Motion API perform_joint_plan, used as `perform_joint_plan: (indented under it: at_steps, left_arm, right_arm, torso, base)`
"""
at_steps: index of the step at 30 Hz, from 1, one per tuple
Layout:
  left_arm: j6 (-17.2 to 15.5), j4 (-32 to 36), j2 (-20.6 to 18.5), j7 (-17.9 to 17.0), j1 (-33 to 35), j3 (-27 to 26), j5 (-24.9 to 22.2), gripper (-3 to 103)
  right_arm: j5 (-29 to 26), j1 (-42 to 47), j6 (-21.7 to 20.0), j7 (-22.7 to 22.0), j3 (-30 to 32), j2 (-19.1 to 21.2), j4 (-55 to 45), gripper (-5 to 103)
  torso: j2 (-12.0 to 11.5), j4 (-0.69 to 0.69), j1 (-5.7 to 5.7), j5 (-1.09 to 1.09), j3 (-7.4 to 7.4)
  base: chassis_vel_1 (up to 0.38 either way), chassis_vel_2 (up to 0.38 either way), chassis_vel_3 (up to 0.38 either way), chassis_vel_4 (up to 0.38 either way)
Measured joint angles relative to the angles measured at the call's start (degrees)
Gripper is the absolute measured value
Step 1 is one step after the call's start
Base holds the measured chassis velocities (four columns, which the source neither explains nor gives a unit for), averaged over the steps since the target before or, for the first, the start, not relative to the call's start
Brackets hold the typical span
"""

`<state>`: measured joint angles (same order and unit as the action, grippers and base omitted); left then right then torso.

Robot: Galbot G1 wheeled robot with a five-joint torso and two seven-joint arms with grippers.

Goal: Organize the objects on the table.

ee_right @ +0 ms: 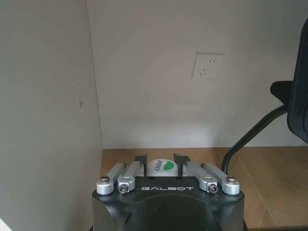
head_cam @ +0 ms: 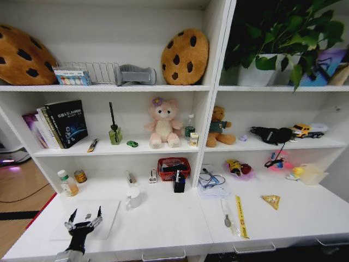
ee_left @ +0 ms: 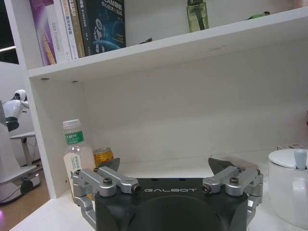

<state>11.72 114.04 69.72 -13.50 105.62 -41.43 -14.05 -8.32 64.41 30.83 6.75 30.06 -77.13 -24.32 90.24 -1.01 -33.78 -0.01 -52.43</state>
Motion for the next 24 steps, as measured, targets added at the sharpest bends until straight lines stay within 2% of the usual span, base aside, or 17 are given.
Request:
perform_joint_plan:
  at_steps: [4, 6, 9, 11, 12, 14, 17, 19, 20, 22, 23, 24]
  left_arm:
    - [-0.01, -0.05, 0.02, 0.00, 0.01, 0.02, 0.03, 100]
    - [-0.01, -0.15, -0.05, 0.01, -0.29, 0.14, 0.04, 100]
    - [-0.01, -0.15, -0.08, 0.01, -0.38, 0.18, 0.03, 100]
    - [-0.02, -0.16, -0.13, 0.01, -0.42, 0.20, 0.01, 100]
    - [-0.02, -0.16, -0.13, 0.01, -0.42, 0.20, 0.01, 100]
    - [-0.02, -0.10, -0.23, 0.01, -0.38, 0.01, -0.09, 100]
    - [-0.02, 0.01, -0.30, 0.01, -0.35, -0.09, -0.19, 100]
    - [-0.02, 0.12, -0.33, 0.01, -0.35, -0.20, -0.29, 100]
    - [-0.02, 0.12, -0.33, 0.01, -0.35, -0.20, -0.29, 100]
    - [-0.02, 0.30, -0.35, 0.01, -0.43, -0.38, -0.42, 100]
    - [-0.02, 0.30, -0.35, 0.01, -0.43, -0.38, -0.42, 100]
    - [-0.02, 0.36, -0.36, 0.00, -0.44, -0.47, -0.46, 100]
  right_arm:
    - [-0.17, 0.22, 0.00, -0.65, 0.01, 0.17, -0.66, 28]
    - [-0.23, 0.51, 0.01, -1.05, -0.01, 0.39, -1.37, 38]
    - [-0.24, 0.69, 0.29, -1.04, -0.03, 0.53, -1.57, 44]
    - [-0.19, 0.94, 0.85, -1.04, -0.04, 0.67, -1.70, 54]
    - [-0.19, 0.94, 0.85, -1.04, -0.04, 0.67, -1.70, 54]
    - [-0.23, 1.54, 1.23, -1.01, -0.04, 0.80, -2.15, 66]
    - [-0.22, 2.26, 1.41, -0.71, -0.04, 0.98, -2.97, 71]
    - [0.12, 3.21, 2.58, -0.45, -0.08, 1.22, -3.67, 82]
    - [0.12, 3.21, 2.58, -0.45, -0.08, 1.22, -3.67, 82]
    - [0.83, 4.81, 4.20, -0.13, -0.09, 1.50, -4.68, 92]
    - [0.83, 4.81, 4.20, -0.13, -0.09, 1.50, -4.68, 92]
    - [0.89, 6.05, 4.60, 0.38, -0.08, 1.70, -5.66, 97]
  torso:
    - [0.00, 0.01, 0.00, 0.00, 0.00]
    - [0.00, 0.01, 0.00, 0.00, 0.00]
    - [0.00, 0.01, 0.00, 0.00, 0.00]
    - [0.00, 0.01, 0.00, 0.00, 0.00]
    - [0.00, 0.01, 0.00, 0.00, 0.00]
    - [0.00, 0.01, 0.00, 0.00, 0.00]
    - [0.00, 0.01, 0.00, 0.00, 0.00]
    - [0.00, 0.02, 0.00, -0.01, 0.00]
    - [0.00, 0.02, 0.00, -0.01, 0.00]
    - [0.00, 0.02, 0.00, 0.01, 0.00]
    - [0.00, 0.02, 0.00, 0.01, 0.00]
    - [0.00, 0.03, 0.00, 0.02, 0.00]
  base:
    - [0.000, 0.000, 0.000, 0.000]
    - [0.000, 0.000, 0.000, 0.000]
    - [0.000, 0.000, 0.000, 0.000]
    - [0.000, 0.000, 0.000, 0.000]
    - [0.000, 0.000, 0.000, 0.000]
    - [0.000, 0.000, 0.000, 0.000]
    - [0.000, 0.000, 0.000, 0.000]
    - [0.000, 0.000, 0.000, 0.000]
    - [0.000, 0.000, 0.000, 0.000]
    - [0.000, 0.000, 0.000, 0.000]
    - [0.000, 0.000, 0.000, 0.000]
    - [0.000, 0.000, 0.000, 0.000]
